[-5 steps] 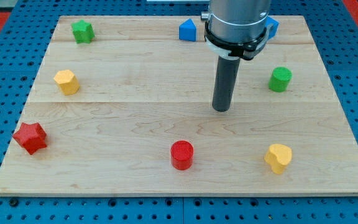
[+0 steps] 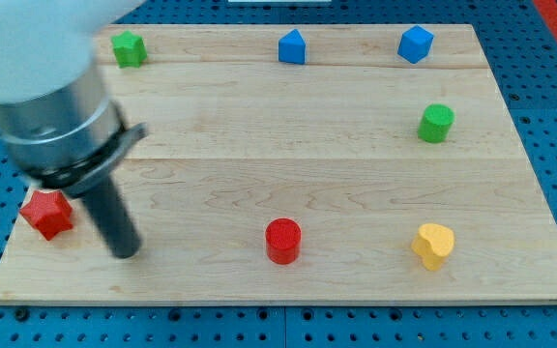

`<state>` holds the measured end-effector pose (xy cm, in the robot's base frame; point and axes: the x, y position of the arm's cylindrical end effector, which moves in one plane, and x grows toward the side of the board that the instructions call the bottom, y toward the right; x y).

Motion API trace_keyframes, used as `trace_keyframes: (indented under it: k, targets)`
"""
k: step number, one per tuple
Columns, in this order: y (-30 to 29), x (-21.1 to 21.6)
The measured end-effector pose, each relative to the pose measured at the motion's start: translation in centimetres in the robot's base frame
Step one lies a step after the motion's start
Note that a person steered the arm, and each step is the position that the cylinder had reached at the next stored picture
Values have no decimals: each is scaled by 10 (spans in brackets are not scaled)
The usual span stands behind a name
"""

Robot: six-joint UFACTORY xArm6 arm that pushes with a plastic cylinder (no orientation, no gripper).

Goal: Push the red star to the top right of the yellow hexagon

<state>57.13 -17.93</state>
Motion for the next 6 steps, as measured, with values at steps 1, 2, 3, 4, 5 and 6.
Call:
trace_keyframes:
  k: [1, 2, 3, 4, 5, 6]
  targets:
    - [-52, 10]
    - [-78, -12]
    - [-59, -35]
    - [-97, -48]
    - [-77, -79]
    - [-17, -106]
